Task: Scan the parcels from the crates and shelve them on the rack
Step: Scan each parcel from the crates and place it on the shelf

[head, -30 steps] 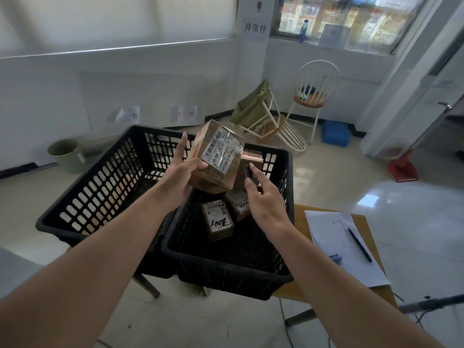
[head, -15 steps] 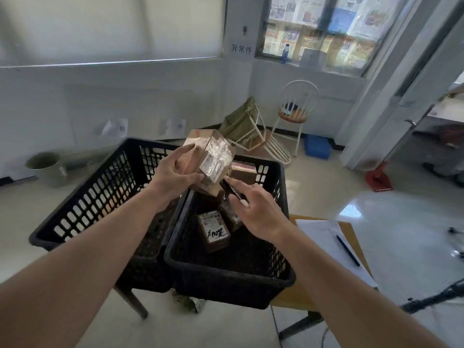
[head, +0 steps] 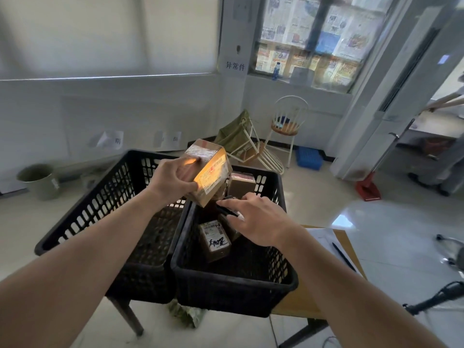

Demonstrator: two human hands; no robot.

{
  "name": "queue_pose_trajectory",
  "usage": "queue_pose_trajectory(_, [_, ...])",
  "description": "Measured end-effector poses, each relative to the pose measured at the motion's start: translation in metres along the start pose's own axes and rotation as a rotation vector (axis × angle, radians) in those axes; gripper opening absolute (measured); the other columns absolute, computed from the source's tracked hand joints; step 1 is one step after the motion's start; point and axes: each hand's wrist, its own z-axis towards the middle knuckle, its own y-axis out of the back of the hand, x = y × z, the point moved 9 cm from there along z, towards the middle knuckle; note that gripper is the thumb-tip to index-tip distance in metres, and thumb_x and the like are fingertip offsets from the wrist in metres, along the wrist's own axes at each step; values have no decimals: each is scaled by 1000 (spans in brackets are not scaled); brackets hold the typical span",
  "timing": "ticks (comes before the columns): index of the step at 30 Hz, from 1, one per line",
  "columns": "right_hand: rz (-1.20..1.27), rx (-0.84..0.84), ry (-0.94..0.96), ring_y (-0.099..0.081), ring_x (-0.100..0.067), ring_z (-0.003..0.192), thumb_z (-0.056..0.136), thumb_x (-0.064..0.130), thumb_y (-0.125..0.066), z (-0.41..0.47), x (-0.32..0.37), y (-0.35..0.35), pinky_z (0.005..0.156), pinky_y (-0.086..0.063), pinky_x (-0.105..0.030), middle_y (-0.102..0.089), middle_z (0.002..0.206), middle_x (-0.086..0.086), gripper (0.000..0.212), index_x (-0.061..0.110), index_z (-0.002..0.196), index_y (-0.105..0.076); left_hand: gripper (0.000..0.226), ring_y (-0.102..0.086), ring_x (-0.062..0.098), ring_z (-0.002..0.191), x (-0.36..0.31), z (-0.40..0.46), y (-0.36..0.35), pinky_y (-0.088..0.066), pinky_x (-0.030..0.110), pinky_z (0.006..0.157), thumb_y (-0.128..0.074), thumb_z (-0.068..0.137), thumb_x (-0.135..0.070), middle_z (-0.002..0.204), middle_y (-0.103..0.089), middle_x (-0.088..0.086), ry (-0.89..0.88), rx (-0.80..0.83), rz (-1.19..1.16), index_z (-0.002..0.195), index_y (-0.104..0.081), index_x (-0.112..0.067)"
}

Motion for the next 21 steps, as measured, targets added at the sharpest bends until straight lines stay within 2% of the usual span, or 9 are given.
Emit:
queue_pose_trajectory(9, [-4, 13, 3, -53, -27, 122, 110, 54, -42, -3, 5, -5, 104, -51, -49, -52, 137, -4, 52, 58, 160, -28, 78, -63, 9, 101, 2, -6, 2, -50, 20, 79, -88, 77, -10, 114, -64, -5, 17, 15, -3, 147, -59, -24])
queue_pose_trajectory(16, [7, 0, -7, -55, -25, 119, 110, 56, -42, -6, 0, -11, 102, -53, -47, -53, 136, -4, 51, 59, 159, -29, 83, -60, 23, 115, 6, -9, -4, -56, 39, 99, -91, 76, -15, 127, -59, 5, 50, 38, -16, 150, -56, -28])
queue_pose_trajectory(18, [14, -5, -9, -56, -25, 119, 109, 56, -42, -7, -2, -12, 101, -53, -47, -54, 137, -4, 51, 59, 159, -29, 82, -59, 23, 116, 7, -10, -6, -56, 37, 97, -90, 76, -15, 128, -58, 4, 51, 41, -25, 150, -56, -29])
queue_pose_trajectory(21, [25, -7, -11, -56, -25, 120, 109, 56, -42, -9, -8, -13, 101, -54, -48, -54, 138, -4, 51, 59, 158, -30, 82, -58, 21, 117, 7, -11, -12, -50, 24, 83, -90, 78, -15, 128, -57, 2, 57, 45, -38, 149, -54, -33])
